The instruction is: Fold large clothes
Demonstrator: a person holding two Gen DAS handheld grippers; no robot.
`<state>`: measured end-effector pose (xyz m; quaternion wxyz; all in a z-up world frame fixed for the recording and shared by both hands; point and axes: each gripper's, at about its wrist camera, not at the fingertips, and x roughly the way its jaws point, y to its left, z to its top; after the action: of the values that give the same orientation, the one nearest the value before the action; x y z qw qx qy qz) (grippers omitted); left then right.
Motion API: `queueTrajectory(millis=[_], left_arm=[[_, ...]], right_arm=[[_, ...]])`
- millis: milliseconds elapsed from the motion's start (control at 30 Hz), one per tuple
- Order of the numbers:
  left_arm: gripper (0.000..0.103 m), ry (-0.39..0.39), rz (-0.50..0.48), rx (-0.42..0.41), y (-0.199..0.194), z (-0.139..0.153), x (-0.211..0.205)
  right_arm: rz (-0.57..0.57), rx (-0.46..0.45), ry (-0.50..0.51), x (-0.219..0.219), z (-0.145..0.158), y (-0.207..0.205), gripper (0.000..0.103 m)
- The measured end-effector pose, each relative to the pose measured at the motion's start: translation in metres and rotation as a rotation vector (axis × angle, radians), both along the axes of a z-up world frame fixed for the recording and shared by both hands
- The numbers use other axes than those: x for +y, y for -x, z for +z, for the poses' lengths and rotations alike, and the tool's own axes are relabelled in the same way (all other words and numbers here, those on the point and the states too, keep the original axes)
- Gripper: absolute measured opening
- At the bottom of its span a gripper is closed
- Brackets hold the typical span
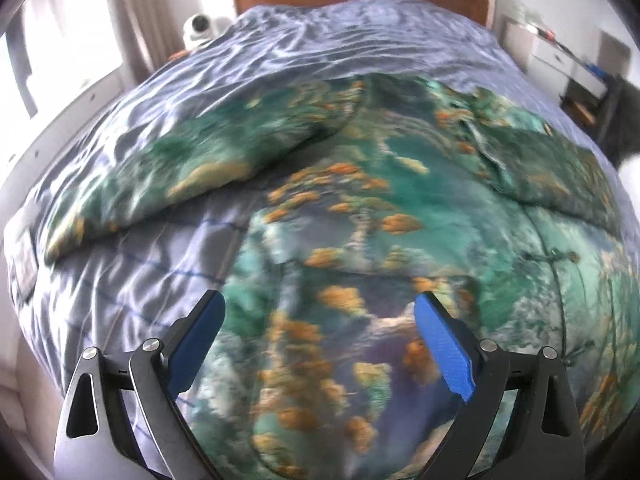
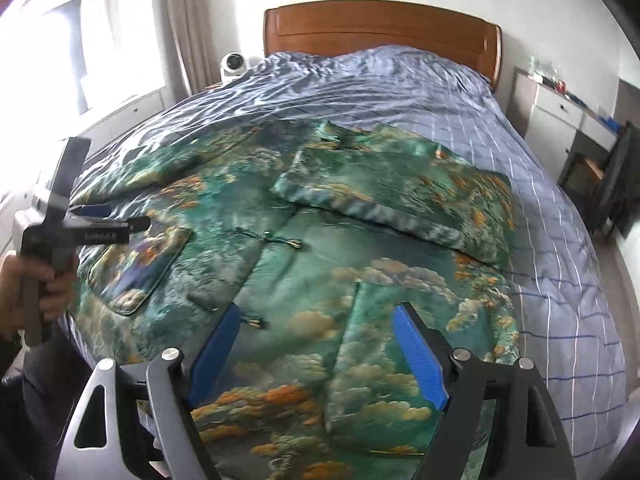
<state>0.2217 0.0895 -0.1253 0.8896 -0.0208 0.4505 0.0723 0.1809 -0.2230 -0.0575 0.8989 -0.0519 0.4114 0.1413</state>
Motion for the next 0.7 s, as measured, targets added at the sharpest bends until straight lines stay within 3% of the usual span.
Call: queueTrajectory(millis=[233,333,433,567,700], left_arm=[[0.096,0.106,0.135,-0.006,-0.004,-0.004,0.057],[0.096,0.223,0.224,-0.024,-0.011,-0.007,0.094],[0.096,0.393,0.352,-0.081,-0.020,-0.014,0.142],[0.096,0.527,0.517,-0.132,-0.034,-0.029,0.201],[0.096,0.619,0.698,-0.122,-0.044,-0.060,0.253]], right_arm=[[0.015,0.007,-0.006,0.008,-0.004,0.012,0.081],[0.011,-0.009,0.003,0.007,-0.003,0.018,0.081],[0.001,-0.015,0.003,0.004,-0.002,0.020,0.081],[-0.016,-0.013,0.007,0.001,-0.001,0.021,0.081],[-0.015,-0.019,0.018,0.002,0.001,0.021,0.081]])
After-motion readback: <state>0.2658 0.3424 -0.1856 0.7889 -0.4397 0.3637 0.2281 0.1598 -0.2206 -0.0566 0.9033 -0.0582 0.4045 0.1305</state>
